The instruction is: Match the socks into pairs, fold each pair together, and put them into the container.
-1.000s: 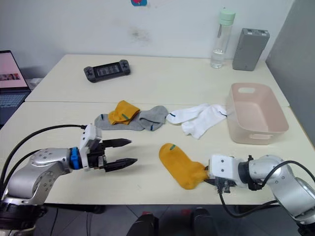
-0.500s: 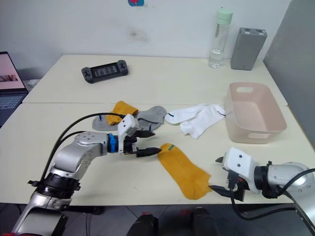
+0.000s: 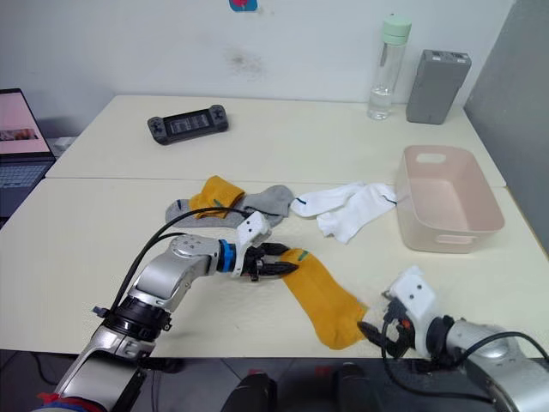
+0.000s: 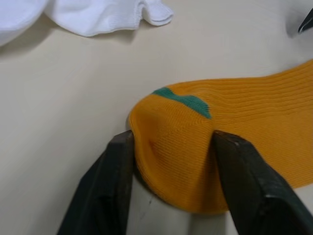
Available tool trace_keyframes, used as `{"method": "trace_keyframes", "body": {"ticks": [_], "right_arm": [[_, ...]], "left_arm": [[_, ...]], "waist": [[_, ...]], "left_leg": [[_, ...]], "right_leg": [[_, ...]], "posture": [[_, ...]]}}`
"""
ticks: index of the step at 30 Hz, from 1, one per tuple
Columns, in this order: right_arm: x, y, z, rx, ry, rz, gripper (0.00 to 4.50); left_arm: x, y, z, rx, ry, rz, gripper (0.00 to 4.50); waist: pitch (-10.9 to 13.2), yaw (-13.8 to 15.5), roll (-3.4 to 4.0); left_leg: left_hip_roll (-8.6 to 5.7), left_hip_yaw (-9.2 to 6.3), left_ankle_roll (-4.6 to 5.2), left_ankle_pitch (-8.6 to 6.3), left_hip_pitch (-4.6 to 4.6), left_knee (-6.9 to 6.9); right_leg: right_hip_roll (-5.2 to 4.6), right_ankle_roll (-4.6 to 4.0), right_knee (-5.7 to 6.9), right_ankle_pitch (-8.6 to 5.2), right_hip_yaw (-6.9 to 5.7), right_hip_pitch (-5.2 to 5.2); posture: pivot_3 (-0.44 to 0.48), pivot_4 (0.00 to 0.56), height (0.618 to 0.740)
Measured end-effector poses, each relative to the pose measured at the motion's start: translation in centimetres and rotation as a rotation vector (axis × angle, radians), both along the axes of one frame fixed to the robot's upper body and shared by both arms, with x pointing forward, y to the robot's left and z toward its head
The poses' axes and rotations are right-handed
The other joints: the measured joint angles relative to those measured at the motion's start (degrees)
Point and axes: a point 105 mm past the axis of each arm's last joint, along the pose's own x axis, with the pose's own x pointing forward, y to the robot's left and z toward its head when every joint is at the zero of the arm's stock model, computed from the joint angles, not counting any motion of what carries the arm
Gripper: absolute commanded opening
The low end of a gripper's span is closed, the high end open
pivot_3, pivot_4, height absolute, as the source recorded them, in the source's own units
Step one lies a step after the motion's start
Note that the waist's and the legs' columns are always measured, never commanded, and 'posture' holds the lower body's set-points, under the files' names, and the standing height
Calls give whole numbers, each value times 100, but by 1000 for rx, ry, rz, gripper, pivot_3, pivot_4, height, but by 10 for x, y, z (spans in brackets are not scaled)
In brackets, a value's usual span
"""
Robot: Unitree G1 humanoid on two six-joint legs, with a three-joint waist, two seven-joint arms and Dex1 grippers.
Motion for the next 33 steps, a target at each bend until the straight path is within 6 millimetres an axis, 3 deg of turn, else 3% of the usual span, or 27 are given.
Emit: {"method": "trace_keyframes", "body": {"ticks": [5,7,11,19,25,30,33], "right_arm": [[-5,11,-5,35,3,-42,4500],[-6,16,-6,61,6,-58,4107],[-8,23,-8,116,36,-77,2844],[-13,31,-10,-17,-4,47,43],[-5,29,-7,-21,-21,77,12],[15,23,8,-56,-73,132,12],[22,31,16,-51,-81,219,12]], "left_arm": [[-7,-1,-3,-4,10,-11,134],[-9,-2,-4,-7,10,-16,0],[-12,-3,-5,-10,6,-11,0],[-20,3,-5,-41,27,48,0],[-30,16,-4,-68,52,113,0],[-30,26,11,-134,55,201,0],[-46,39,7,-124,95,252,0]], "waist": [[-5,-6,-3],[-7,-17,-3],[-10,-21,-3],[-11,-32,-5],[-10,-35,-6],[-9,-24,-8],[-10,-77,-6]], "left_leg": [[2,-2,0,0,2,1],[3,-1,0,0,4,1],[4,-2,0,0,4,1],[7,-5,0,0,4,-1],[7,-1,0,0,5,2],[6,-5,0,0,4,1],[8,4,0,0,7,-4]], "right_leg": [[2,12,1,-7,-1,1],[2,13,1,-8,-1,1],[3,12,2,-7,0,1],[5,14,1,-10,-4,0],[5,16,1,-10,1,1],[5,19,1,-8,-3,0],[5,9,1,-5,7,-3]], "posture": [[0,150,740],[0,150,740],[0,150,740],[0,150,740],[0,150,740],[0,150,740],[0,150,740]]}}
